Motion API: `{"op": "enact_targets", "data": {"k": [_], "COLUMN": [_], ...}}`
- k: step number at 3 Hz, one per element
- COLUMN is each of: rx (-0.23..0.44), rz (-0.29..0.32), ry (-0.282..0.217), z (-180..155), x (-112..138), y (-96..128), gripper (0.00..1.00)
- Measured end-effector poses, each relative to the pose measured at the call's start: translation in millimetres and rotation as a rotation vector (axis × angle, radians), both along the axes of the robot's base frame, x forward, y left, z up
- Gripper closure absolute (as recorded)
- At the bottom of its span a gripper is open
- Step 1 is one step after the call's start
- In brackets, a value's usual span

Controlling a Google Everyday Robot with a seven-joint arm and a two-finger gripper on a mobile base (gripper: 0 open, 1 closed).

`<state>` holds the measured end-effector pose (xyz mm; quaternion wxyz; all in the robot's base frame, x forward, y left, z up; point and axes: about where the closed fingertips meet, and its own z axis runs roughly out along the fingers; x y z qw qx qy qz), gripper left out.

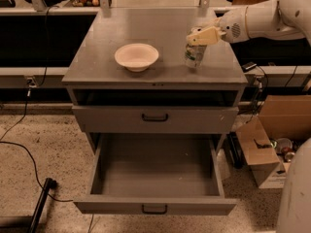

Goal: Pick 7up can from middle drawer and place on counter

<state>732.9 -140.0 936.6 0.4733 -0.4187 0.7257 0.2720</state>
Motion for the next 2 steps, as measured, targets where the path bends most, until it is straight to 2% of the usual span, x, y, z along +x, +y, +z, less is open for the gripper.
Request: {"op": "enact_targets", "data": {"k": [1,2], "rx": [0.001,0.002], "rz": [0.005,0.011], "ry": [0.003,0.006], "z": [-1.5,-3.9], "x": [0.3,1.2], "y": [3.1,7.2], "gripper": [0.57,0.26]}}
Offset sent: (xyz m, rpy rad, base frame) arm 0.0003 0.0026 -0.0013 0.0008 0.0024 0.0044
